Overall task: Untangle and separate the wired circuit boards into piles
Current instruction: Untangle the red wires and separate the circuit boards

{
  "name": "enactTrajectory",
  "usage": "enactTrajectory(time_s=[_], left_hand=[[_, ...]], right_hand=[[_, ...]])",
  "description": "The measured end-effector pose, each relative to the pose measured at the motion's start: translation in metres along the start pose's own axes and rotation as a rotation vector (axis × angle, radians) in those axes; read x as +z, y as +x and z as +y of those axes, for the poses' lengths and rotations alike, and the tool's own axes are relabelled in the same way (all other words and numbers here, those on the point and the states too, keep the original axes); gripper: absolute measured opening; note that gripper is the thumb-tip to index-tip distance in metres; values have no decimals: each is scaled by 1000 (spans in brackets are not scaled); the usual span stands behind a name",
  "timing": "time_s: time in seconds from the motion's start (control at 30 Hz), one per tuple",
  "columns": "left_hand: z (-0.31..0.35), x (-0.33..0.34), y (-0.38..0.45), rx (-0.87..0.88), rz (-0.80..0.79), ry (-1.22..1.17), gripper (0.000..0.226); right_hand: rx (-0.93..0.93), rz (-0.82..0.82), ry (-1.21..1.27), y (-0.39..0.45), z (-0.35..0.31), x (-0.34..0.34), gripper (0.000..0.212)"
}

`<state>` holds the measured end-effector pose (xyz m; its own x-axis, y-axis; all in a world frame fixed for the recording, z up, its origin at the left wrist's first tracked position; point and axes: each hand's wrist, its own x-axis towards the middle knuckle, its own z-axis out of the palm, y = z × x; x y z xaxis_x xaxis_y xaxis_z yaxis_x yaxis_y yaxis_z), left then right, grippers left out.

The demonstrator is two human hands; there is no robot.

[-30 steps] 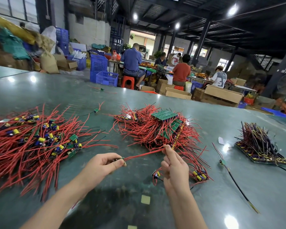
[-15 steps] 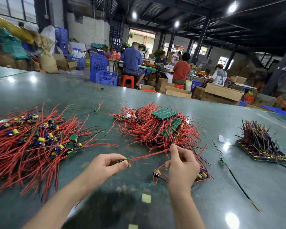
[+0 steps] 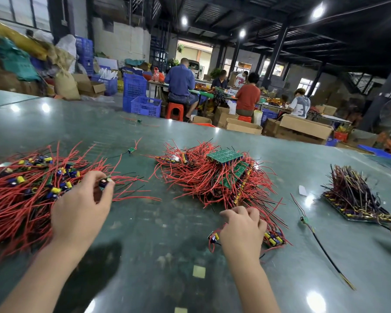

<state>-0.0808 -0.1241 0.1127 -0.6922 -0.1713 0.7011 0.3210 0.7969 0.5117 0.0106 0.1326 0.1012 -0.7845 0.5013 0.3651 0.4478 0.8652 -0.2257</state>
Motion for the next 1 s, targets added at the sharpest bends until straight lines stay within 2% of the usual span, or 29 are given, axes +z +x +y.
enactTrajectory(time_s=[0.1,0.2,0.27,0.33,0.4,0.43,0.5,0.57,0.67,0.8,0.93,1.0], left_hand=[[-12,3,6,51,52,34,18],[-24,7,7,27,26,160,46],[-21,6,3,42,34,202,54],[-6,8,-6,137,-1,105,47],[18,12,-23,135,-194,-248,22],[32,12,-33,43,-365,-461,13],[52,17,-53,-173,-713,-762,12],[58,26,-67,-221,-858,-820,17],[58,28,-68,-397,-875,-935,20],[56,27,-65,-562,-811,-1090,16],[54,26,-59,-698,-716,-1153,8],[52,27,-56,-759,-650,-1195,11]], right_hand=[[40,-135,-57,1,4,4,43],[46,-205,-81,0,2,7,30],[26,-155,-38,-1,1,7,19],[-61,-16,21,-3,-2,5,12],[-186,166,116,-7,-13,2,8],[-248,243,173,-10,-18,3,8],[-382,325,237,-16,-31,4,8],[-469,342,272,-21,-39,8,11],[-491,358,314,-23,-41,8,17],[-480,395,345,-25,-42,2,44],[-320,486,617,-22,-39,-8,29],[-130,347,870,-15,-31,-10,25]])
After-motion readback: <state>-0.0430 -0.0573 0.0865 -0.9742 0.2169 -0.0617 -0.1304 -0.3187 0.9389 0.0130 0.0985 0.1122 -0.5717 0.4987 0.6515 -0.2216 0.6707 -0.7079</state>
